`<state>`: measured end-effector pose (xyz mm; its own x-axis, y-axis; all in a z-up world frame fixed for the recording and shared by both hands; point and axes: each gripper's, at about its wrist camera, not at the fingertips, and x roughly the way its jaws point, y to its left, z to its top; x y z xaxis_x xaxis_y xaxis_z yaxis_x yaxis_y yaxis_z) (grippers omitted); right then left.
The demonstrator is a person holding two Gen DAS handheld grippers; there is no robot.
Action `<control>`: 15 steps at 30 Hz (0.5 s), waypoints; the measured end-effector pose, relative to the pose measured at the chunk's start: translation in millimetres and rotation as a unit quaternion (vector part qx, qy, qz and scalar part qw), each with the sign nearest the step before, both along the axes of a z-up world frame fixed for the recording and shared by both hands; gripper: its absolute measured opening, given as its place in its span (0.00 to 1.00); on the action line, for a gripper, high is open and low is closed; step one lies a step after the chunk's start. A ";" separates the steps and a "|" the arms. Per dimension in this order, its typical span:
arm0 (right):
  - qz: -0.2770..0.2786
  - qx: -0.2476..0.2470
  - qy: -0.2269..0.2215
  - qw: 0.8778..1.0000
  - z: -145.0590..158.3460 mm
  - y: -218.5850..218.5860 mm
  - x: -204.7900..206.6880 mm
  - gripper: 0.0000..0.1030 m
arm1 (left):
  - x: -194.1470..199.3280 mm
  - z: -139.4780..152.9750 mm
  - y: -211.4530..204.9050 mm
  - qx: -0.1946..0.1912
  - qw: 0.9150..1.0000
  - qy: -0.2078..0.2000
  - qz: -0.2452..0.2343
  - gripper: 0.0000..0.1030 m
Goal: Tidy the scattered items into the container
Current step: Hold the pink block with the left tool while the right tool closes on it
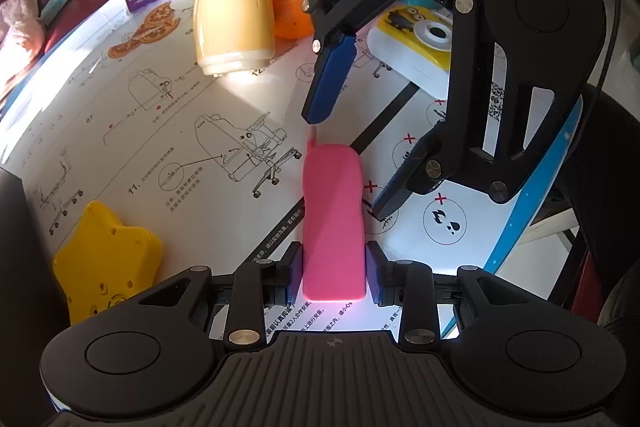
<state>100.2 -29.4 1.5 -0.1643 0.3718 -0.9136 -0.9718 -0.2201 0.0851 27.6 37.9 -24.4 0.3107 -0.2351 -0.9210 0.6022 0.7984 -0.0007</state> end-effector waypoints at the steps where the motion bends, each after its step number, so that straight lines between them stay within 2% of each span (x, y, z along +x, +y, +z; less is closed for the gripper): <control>1: 0.022 -0.004 -0.005 1.000 -0.8 2.3 -4.3 0.67 | -0.6 -0.6 0.6 0.003 1.000 0.000 -0.003 0.33; 5: 0.084 -0.023 -0.022 0.996 -6.4 11.2 -16.4 0.66 | -1.6 -2.0 4.9 0.014 1.000 -0.006 0.007 0.45; 11: 0.099 -0.041 -0.035 0.994 -17.2 24.4 -15.9 0.61 | 3.8 -3.8 10.7 0.006 1.000 -0.003 0.021 0.43; 15: 0.086 -0.043 -0.045 0.994 -15.4 25.1 -16.0 0.46 | 12.1 -4.1 14.9 0.006 0.999 -0.003 0.054 0.45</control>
<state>84.2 -4.3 -13.9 -0.1353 0.2654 -0.9546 -0.9249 -0.3794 0.0256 39.7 52.8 -28.5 0.3384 -0.1887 -0.9219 0.5123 0.8587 0.0123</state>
